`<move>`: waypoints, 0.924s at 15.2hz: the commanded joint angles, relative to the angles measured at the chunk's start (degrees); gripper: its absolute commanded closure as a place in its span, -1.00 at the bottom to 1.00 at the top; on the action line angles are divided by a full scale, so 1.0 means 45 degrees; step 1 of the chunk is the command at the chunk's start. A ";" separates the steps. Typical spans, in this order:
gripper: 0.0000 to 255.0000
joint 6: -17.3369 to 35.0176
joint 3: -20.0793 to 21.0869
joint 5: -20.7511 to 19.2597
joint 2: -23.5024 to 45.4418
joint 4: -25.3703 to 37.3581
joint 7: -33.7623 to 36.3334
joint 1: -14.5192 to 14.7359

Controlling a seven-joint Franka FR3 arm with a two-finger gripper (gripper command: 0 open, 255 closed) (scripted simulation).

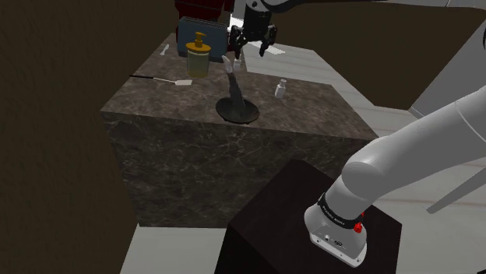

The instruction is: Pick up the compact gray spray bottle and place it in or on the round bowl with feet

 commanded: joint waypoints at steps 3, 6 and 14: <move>-1.00 -0.0420 0.0043 0.0052 -0.0075 0.0341 -0.0027 0.0034; -1.00 -0.1597 0.0177 0.0163 -0.0194 0.1383 -0.0085 0.0110; -1.00 -0.1597 0.0177 0.0163 -0.0194 0.1383 -0.0085 0.0110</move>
